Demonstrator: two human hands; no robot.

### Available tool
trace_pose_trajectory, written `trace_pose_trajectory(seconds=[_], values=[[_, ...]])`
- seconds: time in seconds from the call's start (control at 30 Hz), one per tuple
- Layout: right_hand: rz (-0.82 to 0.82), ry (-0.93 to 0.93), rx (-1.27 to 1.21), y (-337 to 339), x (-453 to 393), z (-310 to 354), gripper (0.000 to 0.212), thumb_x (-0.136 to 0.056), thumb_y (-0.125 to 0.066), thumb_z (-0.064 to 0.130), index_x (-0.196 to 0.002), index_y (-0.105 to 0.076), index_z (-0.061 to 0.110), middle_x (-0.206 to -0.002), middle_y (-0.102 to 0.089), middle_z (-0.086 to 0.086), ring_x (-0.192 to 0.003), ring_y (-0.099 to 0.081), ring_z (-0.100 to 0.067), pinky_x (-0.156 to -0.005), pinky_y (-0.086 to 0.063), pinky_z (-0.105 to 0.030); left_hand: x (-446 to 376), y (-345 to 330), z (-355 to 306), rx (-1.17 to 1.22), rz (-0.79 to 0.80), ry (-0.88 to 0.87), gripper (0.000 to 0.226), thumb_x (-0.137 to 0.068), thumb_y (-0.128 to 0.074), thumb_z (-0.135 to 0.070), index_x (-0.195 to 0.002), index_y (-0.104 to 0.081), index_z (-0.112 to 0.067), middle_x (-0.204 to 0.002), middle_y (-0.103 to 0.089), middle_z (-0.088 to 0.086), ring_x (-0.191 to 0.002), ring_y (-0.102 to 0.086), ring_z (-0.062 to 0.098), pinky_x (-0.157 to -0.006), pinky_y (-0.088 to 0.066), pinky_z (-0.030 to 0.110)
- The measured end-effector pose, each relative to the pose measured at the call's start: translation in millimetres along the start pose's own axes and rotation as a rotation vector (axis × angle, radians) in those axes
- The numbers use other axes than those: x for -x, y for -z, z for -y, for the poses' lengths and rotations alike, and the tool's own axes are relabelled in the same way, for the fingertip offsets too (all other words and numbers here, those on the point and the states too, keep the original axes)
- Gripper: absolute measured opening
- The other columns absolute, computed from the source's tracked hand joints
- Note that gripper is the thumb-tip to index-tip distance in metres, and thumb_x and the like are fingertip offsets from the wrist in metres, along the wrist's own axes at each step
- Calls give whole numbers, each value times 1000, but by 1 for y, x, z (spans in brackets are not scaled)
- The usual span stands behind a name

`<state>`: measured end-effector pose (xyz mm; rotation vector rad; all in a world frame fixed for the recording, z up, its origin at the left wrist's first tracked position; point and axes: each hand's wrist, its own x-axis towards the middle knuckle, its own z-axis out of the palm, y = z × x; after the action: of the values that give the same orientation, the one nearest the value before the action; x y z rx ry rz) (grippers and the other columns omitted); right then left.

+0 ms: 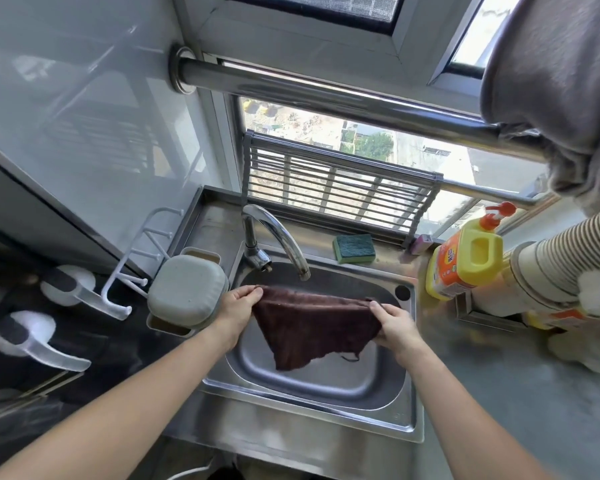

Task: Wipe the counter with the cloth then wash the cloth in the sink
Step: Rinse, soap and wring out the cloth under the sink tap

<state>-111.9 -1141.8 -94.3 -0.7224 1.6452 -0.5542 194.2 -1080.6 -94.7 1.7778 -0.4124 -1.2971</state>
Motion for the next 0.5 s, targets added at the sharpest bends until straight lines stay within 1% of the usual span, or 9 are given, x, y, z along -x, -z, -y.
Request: trace_pose_trajectory(seconds=[0.07,0.13,0.2,0.23,0.3,0.33,0.37,0.4,0.5], values=[[-42,-59,6,2,-4,-2,29,-102,-58,30,-88,-71,8,-81,-71,-11,-75,-68,-30,-65,-62,-40,2,-1,-1,29,-88,6,9,-95,-65,-15,-100,-72,-13,-86,-70,-5,-78,-61,5,-63,-43,8],[-159,-11,34,14,-35,-21,43,-96,-55,44,-76,-69,8,-82,-73,-17,-79,-70,-39,-77,-60,-57,0,0,1,-16,-75,-12,11,-95,-66,-17,-98,-75,-12,-89,-72,-1,-82,-63,9,-69,-43,12],[-118,-26,39,18,-50,-33,45,-92,-50,48,-82,-71,9,-88,-74,-17,-86,-70,-43,-81,-58,-63,0,-3,2,-31,-47,-29,13,-95,-65,-18,-91,-76,-13,-91,-74,3,-85,-64,13,-74,-45,15],[-51,-40,-13,13,-42,-28,40,-97,-52,43,-90,-72,10,-89,-74,-16,-84,-70,-42,-74,-59,-63,0,-5,1,-23,-50,-33,15,-96,-64,-18,-87,-75,-14,-89,-73,2,-84,-63,12,-74,-45,16],[40,-20,-71,-1,3,3,26,-101,-60,24,-105,-69,0,-88,-71,-20,-75,-68,-39,-57,-61,-52,0,-7,-2,-10,-81,-44,18,-98,-61,-18,-83,-71,-17,-83,-69,-2,-79,-59,9,-70,-43,14],[108,-23,-38,-1,5,5,24,-98,-65,15,-107,-67,-7,-88,-69,-22,-75,-67,-37,-58,-61,-45,1,-6,-6,-12,-100,-53,19,-98,-60,-18,-82,-69,-18,-81,-67,-4,-78,-57,8,-68,-42,13],[138,-17,10,2,5,5,22,-94,-69,9,-105,-68,-9,-89,-68,-22,-76,-66,-34,-64,-60,-43,-1,-5,-6,-29,-113,-67,19,-98,-61,-18,-81,-69,-18,-80,-66,-4,-78,-57,8,-68,-42,13],[95,-15,55,6,0,0,18,-91,-72,7,-100,-70,-8,-88,-69,-21,-78,-66,-32,-72,-60,-44,-2,-4,-8,-55,-118,-82,20,-97,-61,-19,-80,-70,-18,-80,-67,-4,-79,-57,9,-70,-42,13],[-110,3,41,15,-20,-17,8,-90,-73,12,-84,-74,7,-87,-73,-20,-81,-67,-30,-91,-57,-54,-4,-3,-7,-122,-99,-108,21,-97,-62,-23,-80,-72,-16,-81,-70,-2,-79,-59,10,-74,-45,17]])
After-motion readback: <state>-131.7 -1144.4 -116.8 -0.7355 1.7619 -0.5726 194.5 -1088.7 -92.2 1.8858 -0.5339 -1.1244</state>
